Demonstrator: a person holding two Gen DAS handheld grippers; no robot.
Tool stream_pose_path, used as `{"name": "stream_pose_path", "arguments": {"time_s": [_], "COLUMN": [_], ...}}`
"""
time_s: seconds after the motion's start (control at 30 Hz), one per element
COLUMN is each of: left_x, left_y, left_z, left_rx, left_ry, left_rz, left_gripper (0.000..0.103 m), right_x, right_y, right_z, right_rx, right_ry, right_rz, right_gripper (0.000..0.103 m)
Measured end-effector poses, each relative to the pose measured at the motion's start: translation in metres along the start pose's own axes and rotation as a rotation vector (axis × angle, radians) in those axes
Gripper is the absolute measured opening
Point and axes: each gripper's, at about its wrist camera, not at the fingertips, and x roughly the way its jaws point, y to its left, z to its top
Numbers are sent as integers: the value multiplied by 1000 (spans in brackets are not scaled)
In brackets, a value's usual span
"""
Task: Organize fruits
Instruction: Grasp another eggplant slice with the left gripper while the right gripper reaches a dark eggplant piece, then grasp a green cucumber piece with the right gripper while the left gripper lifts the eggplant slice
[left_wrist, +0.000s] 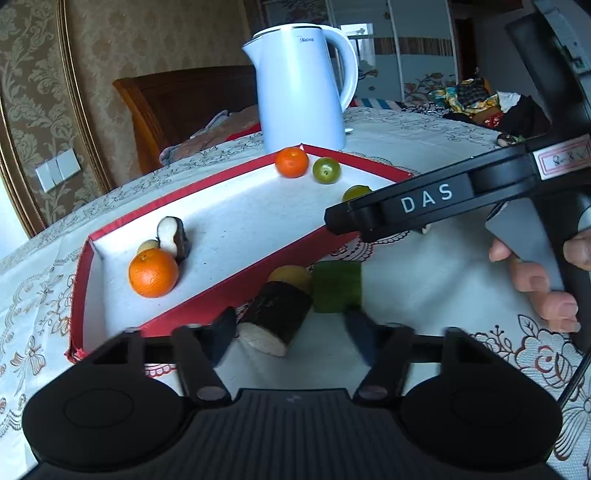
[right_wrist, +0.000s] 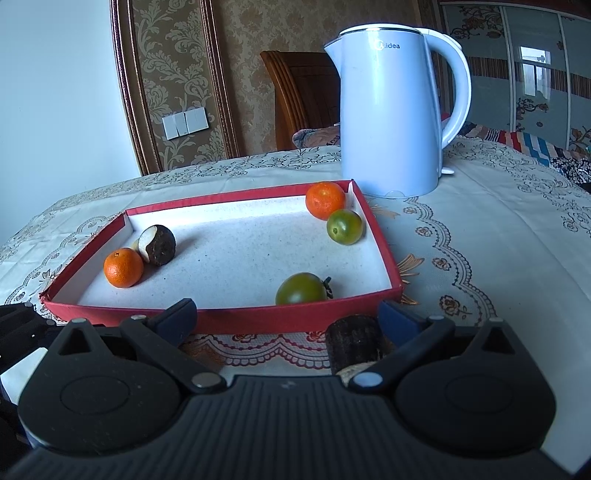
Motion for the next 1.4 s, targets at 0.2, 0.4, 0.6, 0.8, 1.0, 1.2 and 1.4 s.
{"name": "stream_pose_path", "arguments": {"time_s": [0.2,0.4,0.6,0.8,1.0,1.2,1.4], "left_x": [-2,-10,-14,-12,-13,-13,-13], "left_y": [4,12,42,46,47,47,48], "left_z": [-3,-10,-18,-18,-19,-20,-20], "left_rx": [-18,-63,-244,-262,-276,-273,-278], "left_ry": [2,15,63,73,74,77,78], "left_rz": [41,124,184,233,228,237,234], "left_gripper": [37,37,42,63,66,71,71], "right_x": [0,-1,-15,-28,-32,-21,-12], "right_y": [0,0,7,20,42,61,63], "right_z": [0,0,-6,-21,-25,-24,-23], "right_rx": [3,-10,-104,-236,-370,-443,-460], "right_ry": [0,2,19,16,8,19,44], "right_rz": [1,14,97,123,184,154,177], "right_gripper": [103,103,103,103,103,103,90]}}
